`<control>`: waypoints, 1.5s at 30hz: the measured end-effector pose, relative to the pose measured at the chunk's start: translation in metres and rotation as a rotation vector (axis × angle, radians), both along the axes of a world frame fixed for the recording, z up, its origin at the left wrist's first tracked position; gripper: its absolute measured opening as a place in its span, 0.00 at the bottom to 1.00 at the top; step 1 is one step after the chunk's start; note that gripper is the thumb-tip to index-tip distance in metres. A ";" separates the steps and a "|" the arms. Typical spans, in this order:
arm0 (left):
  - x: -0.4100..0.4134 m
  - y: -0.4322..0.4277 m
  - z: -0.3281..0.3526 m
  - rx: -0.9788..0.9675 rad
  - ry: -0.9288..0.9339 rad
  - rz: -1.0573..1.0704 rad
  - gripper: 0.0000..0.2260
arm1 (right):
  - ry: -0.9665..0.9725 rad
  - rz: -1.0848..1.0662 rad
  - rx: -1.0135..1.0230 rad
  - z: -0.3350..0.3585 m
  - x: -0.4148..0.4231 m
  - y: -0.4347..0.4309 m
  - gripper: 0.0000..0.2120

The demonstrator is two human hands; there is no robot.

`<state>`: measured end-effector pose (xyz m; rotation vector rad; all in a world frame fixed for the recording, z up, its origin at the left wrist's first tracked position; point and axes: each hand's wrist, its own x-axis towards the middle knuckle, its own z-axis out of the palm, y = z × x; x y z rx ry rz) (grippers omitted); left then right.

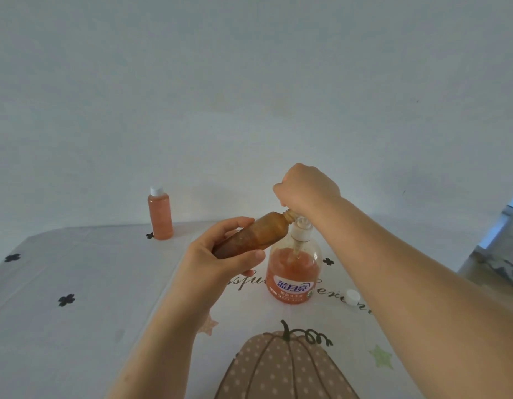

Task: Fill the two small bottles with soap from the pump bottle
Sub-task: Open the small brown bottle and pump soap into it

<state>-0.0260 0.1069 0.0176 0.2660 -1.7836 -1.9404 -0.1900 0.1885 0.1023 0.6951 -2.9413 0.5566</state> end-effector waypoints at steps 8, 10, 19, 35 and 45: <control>-0.002 -0.005 -0.002 -0.056 -0.020 -0.008 0.19 | -0.033 -0.009 -0.015 -0.014 -0.010 -0.003 0.09; -0.003 -0.007 -0.003 -0.064 -0.030 -0.011 0.20 | -0.040 -0.002 -0.023 -0.018 -0.011 -0.004 0.09; -0.003 -0.004 -0.004 -0.049 -0.022 -0.012 0.20 | -0.044 -0.003 -0.039 -0.015 -0.009 -0.002 0.09; -0.002 0.001 0.001 -0.002 0.004 -0.004 0.19 | -0.123 0.047 -0.041 -0.001 -0.014 -0.004 0.12; -0.001 0.001 -0.001 -0.010 0.002 0.012 0.20 | -0.013 0.001 -0.046 -0.002 -0.002 0.000 0.06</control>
